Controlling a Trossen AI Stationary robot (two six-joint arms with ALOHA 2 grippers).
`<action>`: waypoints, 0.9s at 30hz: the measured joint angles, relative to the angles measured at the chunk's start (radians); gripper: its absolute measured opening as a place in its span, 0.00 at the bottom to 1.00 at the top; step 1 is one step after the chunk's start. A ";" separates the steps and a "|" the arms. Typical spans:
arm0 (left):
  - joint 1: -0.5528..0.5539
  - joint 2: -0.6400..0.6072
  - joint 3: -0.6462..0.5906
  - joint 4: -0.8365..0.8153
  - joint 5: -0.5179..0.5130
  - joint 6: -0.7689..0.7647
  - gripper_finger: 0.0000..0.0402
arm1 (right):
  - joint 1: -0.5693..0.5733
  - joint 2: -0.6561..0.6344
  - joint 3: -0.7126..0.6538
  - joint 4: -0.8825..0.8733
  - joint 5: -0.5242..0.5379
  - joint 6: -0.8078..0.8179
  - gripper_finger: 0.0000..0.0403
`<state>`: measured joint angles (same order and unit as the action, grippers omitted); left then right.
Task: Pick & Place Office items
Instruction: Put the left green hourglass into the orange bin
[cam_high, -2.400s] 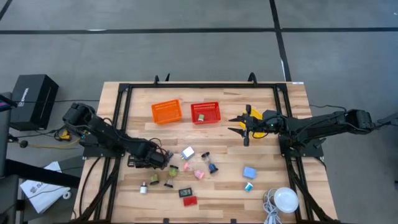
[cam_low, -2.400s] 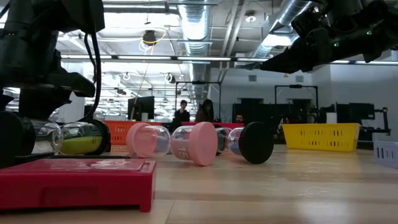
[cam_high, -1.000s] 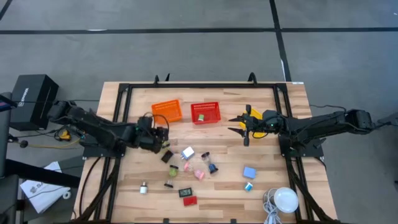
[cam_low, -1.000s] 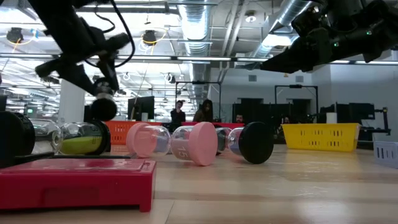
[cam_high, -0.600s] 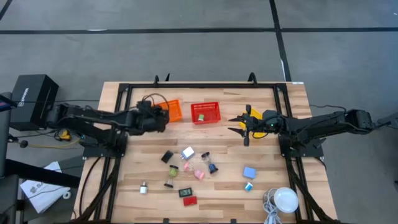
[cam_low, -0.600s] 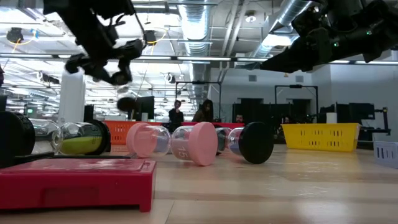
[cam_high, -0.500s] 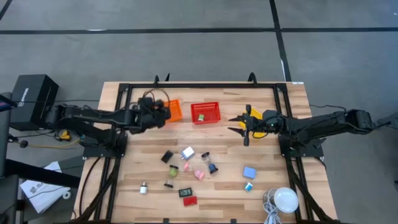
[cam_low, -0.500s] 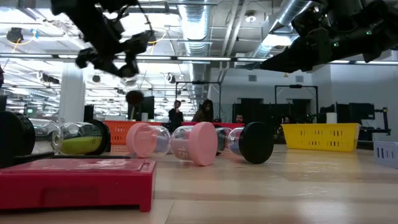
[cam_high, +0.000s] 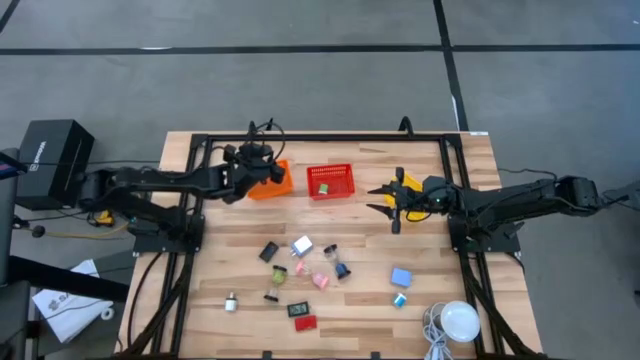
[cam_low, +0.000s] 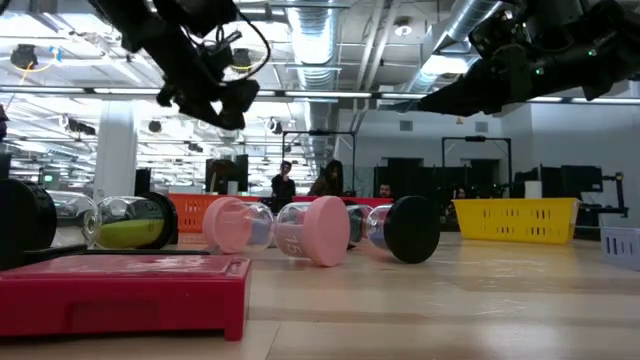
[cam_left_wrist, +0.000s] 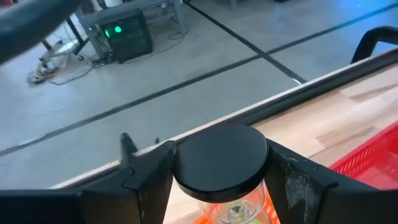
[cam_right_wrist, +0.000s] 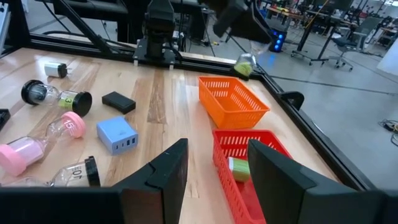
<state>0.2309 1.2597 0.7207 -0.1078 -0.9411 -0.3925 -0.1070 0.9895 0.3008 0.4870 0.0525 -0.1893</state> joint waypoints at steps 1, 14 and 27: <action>0.004 0.016 -0.014 0.037 -0.003 0.008 0.55 | 0.000 0.000 0.000 0.000 0.000 0.005 0.39; 0.024 0.247 -0.110 0.451 0.001 0.211 0.53 | 0.001 0.000 0.000 -0.001 0.000 0.006 0.39; 0.041 0.389 -0.111 0.510 -0.027 0.197 0.54 | 0.001 0.000 0.000 -0.001 0.000 0.006 0.39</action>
<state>0.2722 1.6486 0.6094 0.4018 -0.9686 -0.1956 -0.1059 0.9897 0.3011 0.4858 0.0525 -0.1830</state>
